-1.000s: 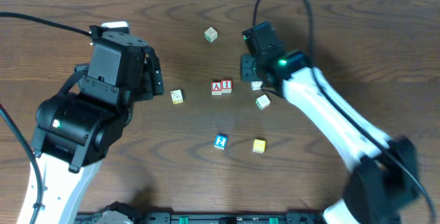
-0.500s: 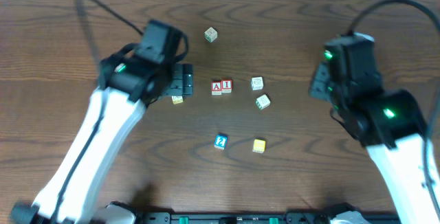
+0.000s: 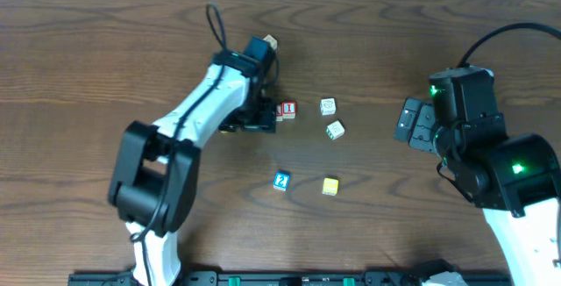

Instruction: Spell out Ai2

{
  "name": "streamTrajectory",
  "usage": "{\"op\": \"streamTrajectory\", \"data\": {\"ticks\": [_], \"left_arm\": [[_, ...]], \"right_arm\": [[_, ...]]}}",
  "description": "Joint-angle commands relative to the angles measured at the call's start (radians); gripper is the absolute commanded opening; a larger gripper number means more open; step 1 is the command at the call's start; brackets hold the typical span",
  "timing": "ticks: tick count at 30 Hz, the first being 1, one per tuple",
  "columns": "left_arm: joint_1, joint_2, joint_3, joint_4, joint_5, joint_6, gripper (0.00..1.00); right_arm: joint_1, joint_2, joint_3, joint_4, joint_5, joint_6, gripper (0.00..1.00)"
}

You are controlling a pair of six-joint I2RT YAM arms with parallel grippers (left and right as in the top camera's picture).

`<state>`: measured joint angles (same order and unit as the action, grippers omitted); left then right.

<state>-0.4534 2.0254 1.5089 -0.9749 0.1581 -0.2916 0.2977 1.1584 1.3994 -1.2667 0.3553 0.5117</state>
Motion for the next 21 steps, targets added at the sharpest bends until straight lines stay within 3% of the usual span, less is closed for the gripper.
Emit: {"op": "streamTrajectory", "data": {"ticks": [1,7,14,16,21], "left_arm": [[-0.032,0.020,-0.009,0.031,0.022,-0.013,0.80],[-0.063,0.029,-0.009,0.071,-0.037,-0.066,0.89],[-0.062,0.029,-0.009,0.037,-0.124,-0.106,0.89],[-0.062,0.029,-0.009,0.040,-0.153,-0.109,0.61],[-0.062,0.030,-0.009,0.066,-0.159,-0.108,0.61]], "right_arm": [[-0.006,-0.002,0.007,-0.002,0.011,0.008,0.99],[-0.006,-0.002,0.007,-0.010,0.011,0.008,0.99],[-0.006,-0.002,0.007,-0.013,0.011,0.008,0.99],[-0.006,-0.002,0.007,-0.013,0.011,0.008,0.99],[-0.006,-0.002,0.007,-0.013,0.011,0.008,0.99]]}}
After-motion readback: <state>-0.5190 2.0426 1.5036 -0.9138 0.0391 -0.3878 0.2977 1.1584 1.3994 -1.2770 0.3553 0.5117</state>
